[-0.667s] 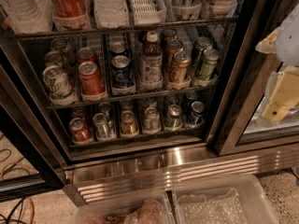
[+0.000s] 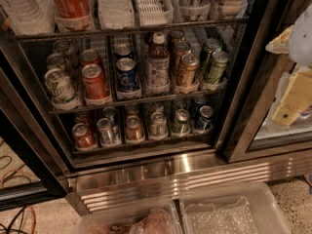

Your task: Pick water bottle from top shelf of fridge

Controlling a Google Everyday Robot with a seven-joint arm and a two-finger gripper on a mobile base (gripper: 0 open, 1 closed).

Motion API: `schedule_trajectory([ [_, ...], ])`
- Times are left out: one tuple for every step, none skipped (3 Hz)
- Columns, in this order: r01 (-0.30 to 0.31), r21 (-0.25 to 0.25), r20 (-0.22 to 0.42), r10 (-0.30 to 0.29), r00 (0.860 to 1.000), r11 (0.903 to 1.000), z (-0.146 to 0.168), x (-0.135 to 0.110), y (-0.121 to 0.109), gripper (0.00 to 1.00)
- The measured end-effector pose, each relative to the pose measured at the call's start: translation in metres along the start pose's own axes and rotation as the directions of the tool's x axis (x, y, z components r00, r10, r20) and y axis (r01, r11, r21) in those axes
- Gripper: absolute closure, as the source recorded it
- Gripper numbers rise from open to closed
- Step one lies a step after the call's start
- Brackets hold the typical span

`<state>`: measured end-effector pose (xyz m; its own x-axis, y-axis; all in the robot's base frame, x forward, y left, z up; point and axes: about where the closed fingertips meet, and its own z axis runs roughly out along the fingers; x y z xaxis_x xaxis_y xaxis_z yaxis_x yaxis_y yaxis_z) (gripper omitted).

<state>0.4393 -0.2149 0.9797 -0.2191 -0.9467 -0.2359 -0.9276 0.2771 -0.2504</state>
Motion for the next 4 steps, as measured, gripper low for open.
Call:
schedule_trajectory([
  [-0.043,0.013,0.122,0.041,0.992,0.9990,-0.006,0.010,-0.012,0.00],
  [-0.071,-0.036,0.307,0.079,0.948,0.9968,-0.007,-0.006,-0.014,0.00],
  [-0.068,-0.070,0.377,0.089,0.922,0.9952,-0.013,-0.025,-0.008,0.00],
  [-0.068,-0.070,0.377,0.089,0.922,0.9952,-0.013,-0.025,-0.008,0.00],
])
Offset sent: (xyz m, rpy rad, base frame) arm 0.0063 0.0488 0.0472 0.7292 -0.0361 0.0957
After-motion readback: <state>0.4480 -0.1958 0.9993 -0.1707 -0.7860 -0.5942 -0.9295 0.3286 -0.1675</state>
